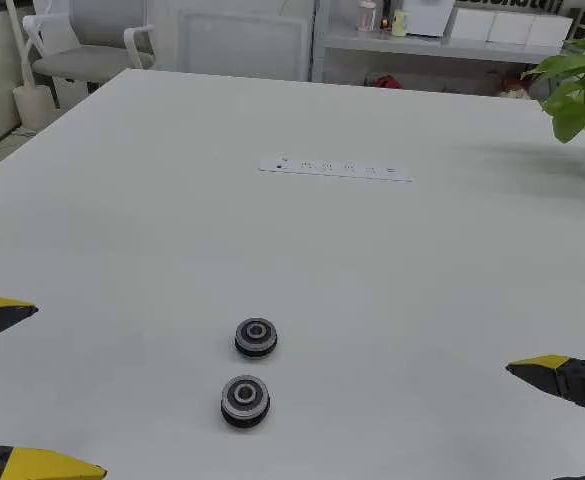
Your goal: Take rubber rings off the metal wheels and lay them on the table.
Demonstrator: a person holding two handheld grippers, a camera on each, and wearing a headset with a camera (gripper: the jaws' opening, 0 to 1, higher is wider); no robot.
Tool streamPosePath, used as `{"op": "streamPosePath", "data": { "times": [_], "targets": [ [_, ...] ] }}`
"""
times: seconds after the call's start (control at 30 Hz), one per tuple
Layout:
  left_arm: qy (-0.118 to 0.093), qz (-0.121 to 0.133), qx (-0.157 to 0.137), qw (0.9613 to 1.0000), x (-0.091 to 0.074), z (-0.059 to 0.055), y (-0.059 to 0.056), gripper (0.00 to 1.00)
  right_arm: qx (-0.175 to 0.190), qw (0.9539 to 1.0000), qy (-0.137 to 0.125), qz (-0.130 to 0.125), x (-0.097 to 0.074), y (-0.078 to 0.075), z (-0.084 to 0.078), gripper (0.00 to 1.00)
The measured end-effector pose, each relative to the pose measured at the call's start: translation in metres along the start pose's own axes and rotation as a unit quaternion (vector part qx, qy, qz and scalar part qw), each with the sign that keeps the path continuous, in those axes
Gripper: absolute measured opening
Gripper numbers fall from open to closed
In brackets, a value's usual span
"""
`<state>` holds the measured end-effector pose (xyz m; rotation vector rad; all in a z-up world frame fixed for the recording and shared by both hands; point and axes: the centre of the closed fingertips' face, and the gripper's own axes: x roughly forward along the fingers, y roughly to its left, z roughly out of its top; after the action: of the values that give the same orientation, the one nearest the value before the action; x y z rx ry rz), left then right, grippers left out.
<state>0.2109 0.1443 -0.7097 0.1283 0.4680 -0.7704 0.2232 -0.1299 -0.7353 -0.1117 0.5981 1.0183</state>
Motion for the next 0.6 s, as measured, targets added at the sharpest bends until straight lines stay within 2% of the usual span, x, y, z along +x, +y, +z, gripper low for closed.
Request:
{"op": "streamPosePath", "data": {
  "times": [0.33, 0.6],
  "targets": [
    [-0.007, -0.001, 0.001, 1.0000, -0.0018, 0.0052, 0.0025, 1.00, 0.000, 1.0000, -0.003, -0.003, 0.0002, -0.0016, 0.0014, 1.00],
    [-0.002, -0.006, 0.002, 1.0000, 0.0010, 0.0024, 0.0017, 1.00, -0.002, 1.0000, -0.002, -0.002, 0.0006, -0.0005, 0.0014, 1.00]
  ]
}}
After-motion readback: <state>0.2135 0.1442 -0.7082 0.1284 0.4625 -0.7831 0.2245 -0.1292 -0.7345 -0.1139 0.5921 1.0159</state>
